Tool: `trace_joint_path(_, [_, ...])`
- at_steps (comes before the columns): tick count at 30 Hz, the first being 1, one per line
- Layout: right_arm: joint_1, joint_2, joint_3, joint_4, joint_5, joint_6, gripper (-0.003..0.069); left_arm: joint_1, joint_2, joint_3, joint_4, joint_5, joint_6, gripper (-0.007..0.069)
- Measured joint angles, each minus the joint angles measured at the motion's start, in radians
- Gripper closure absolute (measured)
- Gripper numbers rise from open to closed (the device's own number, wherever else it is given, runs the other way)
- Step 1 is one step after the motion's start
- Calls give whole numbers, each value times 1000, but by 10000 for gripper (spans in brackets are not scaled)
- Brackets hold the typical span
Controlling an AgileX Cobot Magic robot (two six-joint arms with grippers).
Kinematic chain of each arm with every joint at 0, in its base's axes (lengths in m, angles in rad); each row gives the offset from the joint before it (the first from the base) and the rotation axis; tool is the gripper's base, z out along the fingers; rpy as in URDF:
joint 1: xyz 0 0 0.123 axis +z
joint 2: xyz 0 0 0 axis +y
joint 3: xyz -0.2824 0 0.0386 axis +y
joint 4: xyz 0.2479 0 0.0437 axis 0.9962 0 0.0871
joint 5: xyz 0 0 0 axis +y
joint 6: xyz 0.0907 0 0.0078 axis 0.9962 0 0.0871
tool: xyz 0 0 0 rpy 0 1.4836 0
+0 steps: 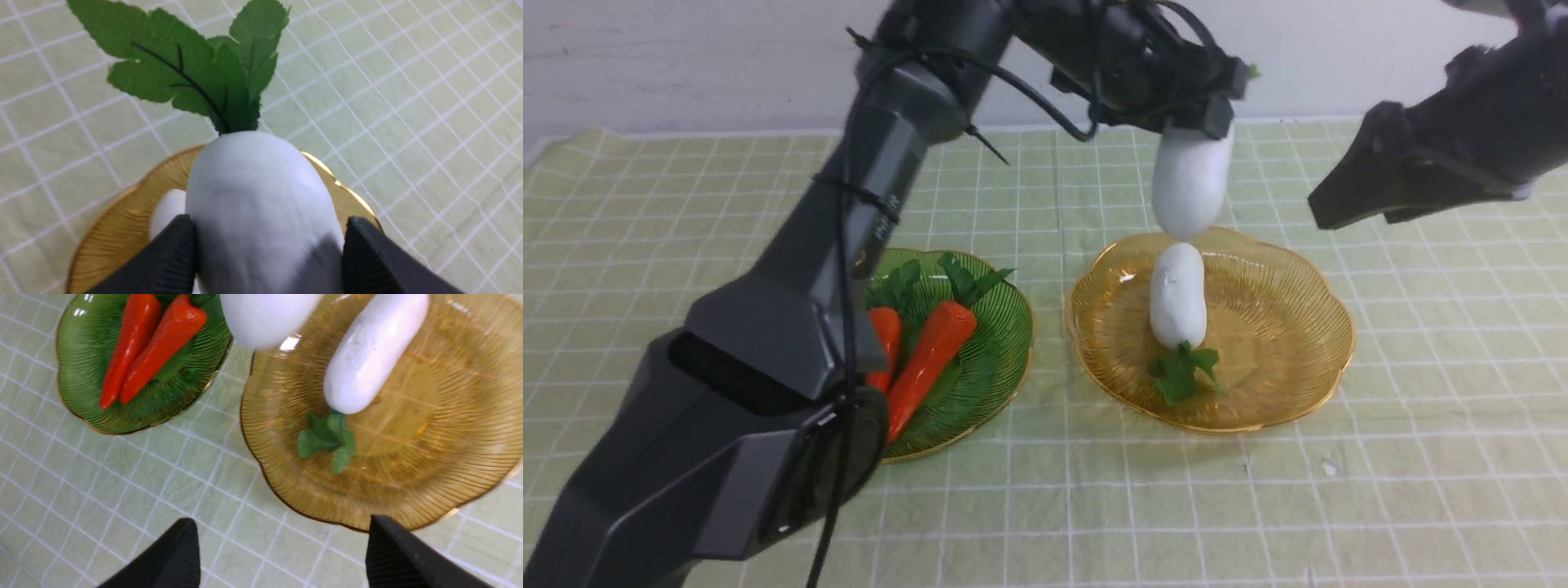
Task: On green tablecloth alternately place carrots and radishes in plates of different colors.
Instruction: 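Pick up the white radish and place it on the plate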
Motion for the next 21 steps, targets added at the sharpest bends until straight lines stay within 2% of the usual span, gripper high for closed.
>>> trace_joint_path(3, [-39, -93, 0, -140, -7, 110, 281, -66, 33, 8, 38, 1, 18, 213])
trace_joint_path(5, [-57, -126, 0, -180, -11, 135, 318, -82, 51, 9, 49, 1, 37, 213])
trace_joint_path(6, [-82, -170, 0, -219, -12, 167, 400, -99, 79, 10, 60, 1, 64, 214])
trace_joint_path(7, [-85, -175, 0, -222, -12, 167, 400, -102, 83, 10, 61, 1, 66, 214])
trace_joint_path(8, [-102, -205, 0, -236, -12, 177, 468, -108, 104, 11, 64, 1, 68, 218])
trace_joint_path(10, [-122, -246, 0, -245, -11, 186, 550, -112, 135, 15, 66, 1, 51, 221])
trace_joint_path(11, [-123, -246, 0, -246, -11, 186, 557, -112, 139, 15, 66, 1, 46, 221])
trace_joint_path(12, [-128, -272, 0, -248, -10, 188, 613, -112, 151, 15, 70, 1, 27, 221])
trace_joint_path(14, [-129, -294, 0, -248, -5, 189, 648, -112, 157, 16, 73, 1, 9, 193])
trace_joint_path(18, [-129, -330, 0, -246, -4, 189, 671, -112, 151, 10, 80, 1, -24, 46])
trace_joint_path(21, [-129, -354, 0, -215, -5, 166, 673, -112, 132, 6, 97, 2, -30, 36])
